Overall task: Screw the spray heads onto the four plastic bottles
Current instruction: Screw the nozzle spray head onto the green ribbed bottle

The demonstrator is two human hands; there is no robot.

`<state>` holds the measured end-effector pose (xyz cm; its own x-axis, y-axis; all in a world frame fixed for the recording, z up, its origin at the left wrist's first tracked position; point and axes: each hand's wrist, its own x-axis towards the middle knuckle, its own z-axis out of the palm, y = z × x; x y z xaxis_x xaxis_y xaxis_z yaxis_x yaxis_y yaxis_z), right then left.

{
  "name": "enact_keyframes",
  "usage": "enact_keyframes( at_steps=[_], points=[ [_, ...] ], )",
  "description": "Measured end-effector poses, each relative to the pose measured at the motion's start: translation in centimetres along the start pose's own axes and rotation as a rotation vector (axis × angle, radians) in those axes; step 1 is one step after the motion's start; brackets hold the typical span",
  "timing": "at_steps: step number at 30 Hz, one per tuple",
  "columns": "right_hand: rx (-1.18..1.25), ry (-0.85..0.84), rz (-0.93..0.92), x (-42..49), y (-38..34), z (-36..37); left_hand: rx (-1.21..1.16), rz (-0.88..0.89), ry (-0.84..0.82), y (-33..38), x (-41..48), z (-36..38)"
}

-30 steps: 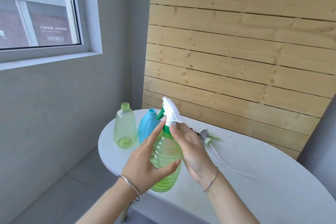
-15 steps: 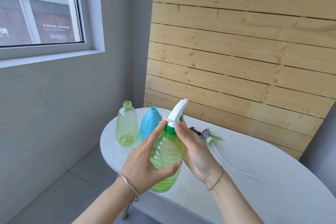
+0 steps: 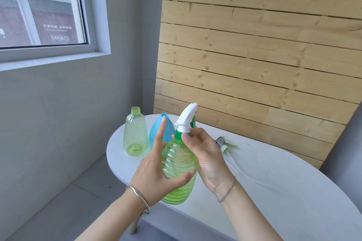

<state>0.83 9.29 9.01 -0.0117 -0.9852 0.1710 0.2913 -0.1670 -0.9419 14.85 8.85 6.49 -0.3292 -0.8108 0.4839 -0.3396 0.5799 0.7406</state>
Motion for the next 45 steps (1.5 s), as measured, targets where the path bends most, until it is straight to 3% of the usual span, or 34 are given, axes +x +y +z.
enact_keyframes(
  at_steps=[5,10,14,17,29,34,41,45],
  points=[
    [-0.141,-0.147,-0.002,0.2,-0.5,-0.8,-0.170,-0.090,-0.073,-0.7,0.4,-0.1],
    [-0.025,-0.024,-0.006,0.1,-0.5,-0.4,-0.311,-0.146,-0.156,-1.1,0.7,-0.1],
    [0.127,-0.057,0.020,0.2,-1.3,-1.2,-0.428,-0.288,-0.391,-1.3,1.1,-1.4],
    [0.021,-0.076,0.061,0.3,-1.6,-1.6,-0.402,-0.277,-0.488,-1.3,1.0,-1.1],
    [-0.083,0.033,-0.045,0.2,-2.2,-2.4,-0.281,-0.196,-0.219,-0.8,1.6,1.5],
    [-0.240,0.139,-0.069,0.3,-1.7,-3.4,-0.220,-0.219,-0.144,-1.7,1.7,3.4],
    [-0.326,0.331,-0.072,0.8,-2.3,-6.0,-0.179,-0.184,-0.122,-1.4,3.3,7.4],
    [-0.425,0.412,-0.135,2.2,-3.8,-10.0,-0.269,-0.214,-0.156,-0.8,4.8,10.4]
  ],
)
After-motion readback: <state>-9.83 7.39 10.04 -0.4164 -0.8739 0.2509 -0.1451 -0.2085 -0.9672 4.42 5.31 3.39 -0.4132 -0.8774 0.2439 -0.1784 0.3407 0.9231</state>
